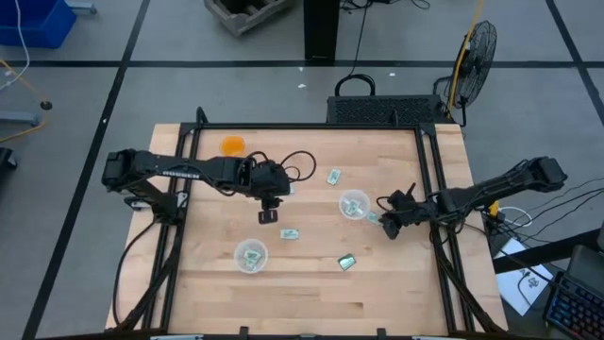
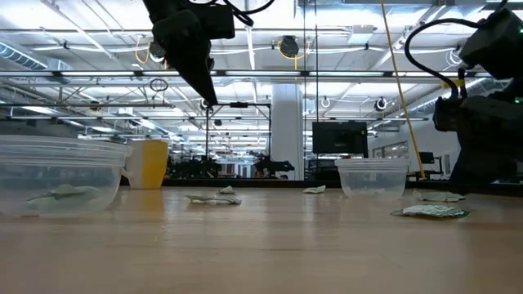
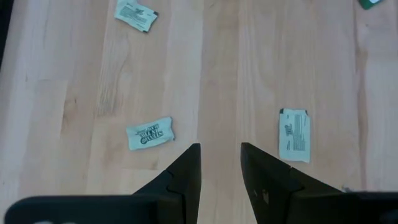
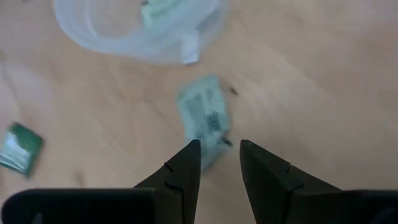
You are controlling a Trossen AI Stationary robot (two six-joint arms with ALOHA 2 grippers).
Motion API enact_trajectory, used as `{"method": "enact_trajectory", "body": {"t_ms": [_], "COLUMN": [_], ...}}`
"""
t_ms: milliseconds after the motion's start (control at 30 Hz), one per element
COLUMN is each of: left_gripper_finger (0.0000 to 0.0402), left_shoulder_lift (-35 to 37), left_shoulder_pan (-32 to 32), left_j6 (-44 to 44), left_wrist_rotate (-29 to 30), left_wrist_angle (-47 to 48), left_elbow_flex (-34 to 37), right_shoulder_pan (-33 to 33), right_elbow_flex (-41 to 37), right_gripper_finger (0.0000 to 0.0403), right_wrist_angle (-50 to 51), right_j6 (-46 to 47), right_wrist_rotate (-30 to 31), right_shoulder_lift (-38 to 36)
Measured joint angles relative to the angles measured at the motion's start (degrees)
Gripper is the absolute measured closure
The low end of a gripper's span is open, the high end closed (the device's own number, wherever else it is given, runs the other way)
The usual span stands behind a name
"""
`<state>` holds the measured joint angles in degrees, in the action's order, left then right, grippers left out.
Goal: Pick and place Stevia / Truvia into bins
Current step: Put the stevia packet into the right transparent container
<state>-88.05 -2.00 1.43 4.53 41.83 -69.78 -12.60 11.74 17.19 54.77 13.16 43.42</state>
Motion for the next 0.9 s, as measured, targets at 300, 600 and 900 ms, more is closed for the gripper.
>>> {"method": "enact_trajectory", "body": {"t_ms": [300, 600, 900], "left_gripper_finger": [0.0282, 0.0282, 0.0282], "left_shoulder_lift": [0.00, 0.00, 0.00], "left_shoulder_pan": [0.16, 0.18, 0.16], "left_j6": [0.00, 0.28, 0.37], "left_wrist_rotate": [0.01, 0.03, 0.04], "left_wrist_angle": [0.05, 0.10, 0.12], "left_elbow_flex": [0.00, 0.00, 0.00], "right_shoulder_pan": [0.00, 0.00, 0.00], "right_elbow_flex": [-3.29, -3.46, -3.49], "right_gripper_finger": [0.0298, 0.0298, 0.0298], "right_wrist_angle": [-5.64, -8.39, -9.20], "right_j6": [1.98, 1.53, 2.85], "right_wrist_rotate": [-1.79, -1.45, -1.41], "right_shoulder_lift": [-0.06, 0.04, 0.19]}}
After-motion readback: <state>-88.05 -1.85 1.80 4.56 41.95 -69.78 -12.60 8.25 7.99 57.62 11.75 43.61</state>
